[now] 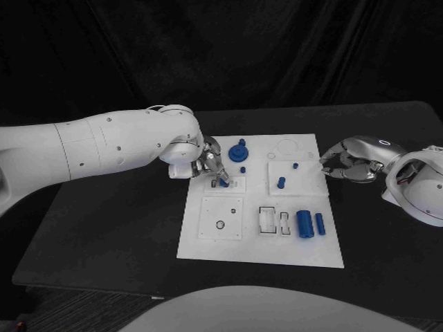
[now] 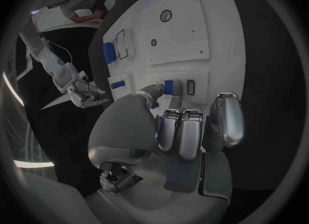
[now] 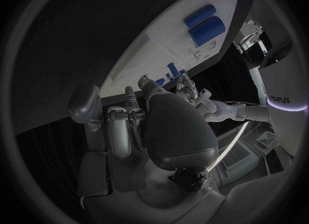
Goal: Assemble the parts on the task board
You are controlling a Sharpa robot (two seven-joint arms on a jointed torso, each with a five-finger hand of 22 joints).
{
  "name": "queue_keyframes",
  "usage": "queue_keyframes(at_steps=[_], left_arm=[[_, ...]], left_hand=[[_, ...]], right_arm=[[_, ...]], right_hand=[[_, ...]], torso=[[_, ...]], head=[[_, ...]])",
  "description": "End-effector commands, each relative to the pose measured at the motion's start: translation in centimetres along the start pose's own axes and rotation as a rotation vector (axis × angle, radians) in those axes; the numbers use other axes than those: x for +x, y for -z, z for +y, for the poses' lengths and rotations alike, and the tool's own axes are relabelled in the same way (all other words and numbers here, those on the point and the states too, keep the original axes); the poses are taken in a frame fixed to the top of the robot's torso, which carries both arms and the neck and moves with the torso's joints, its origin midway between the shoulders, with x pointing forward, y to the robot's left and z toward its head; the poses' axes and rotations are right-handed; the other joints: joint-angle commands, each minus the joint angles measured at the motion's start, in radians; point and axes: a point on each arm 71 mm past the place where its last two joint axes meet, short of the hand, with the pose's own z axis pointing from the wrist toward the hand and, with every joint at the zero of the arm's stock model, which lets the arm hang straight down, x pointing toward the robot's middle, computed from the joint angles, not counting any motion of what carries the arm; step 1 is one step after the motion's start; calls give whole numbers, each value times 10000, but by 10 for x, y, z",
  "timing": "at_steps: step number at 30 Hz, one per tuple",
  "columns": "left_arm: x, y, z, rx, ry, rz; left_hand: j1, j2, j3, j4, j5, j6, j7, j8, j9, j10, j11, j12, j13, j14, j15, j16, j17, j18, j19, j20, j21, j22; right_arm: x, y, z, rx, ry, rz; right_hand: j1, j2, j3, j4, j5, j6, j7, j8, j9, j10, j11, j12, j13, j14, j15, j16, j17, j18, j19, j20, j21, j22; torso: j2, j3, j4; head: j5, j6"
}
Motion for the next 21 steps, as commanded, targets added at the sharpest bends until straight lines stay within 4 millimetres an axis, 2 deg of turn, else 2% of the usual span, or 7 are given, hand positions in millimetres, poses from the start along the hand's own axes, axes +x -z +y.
queue_keyframes(at_steps=[1,21], left_arm=[[1,0,0,-117,-125,245],[2,-3,-3,-126,-196,329]], left_hand=[[21,88,540,-485,52,-8,-67,46,18,853,65,-17,2439,1038,28,27,2634,125,-34,-21,5,1758],[-31,103,613,-513,-36,-29,-42,56,44,832,88,-37,2420,1038,43,27,2634,132,-59,-12,-25,1747]], right_arm=[[1,0,-1,94,-2,34],[1,0,0,96,-4,50]], right_hand=[[11,-110,60,-16,54,37,10,-43,-9,1058,77,26,2633,1056,49,26,2635,72,-55,-23,-33,1281],[11,-110,60,-16,54,37,10,-43,-9,1058,77,26,2633,1056,49,26,2635,72,-55,-23,-33,1281]], torso=[[3,2,4],[2,4,1]], head=[[6,-1],[21,-1]])
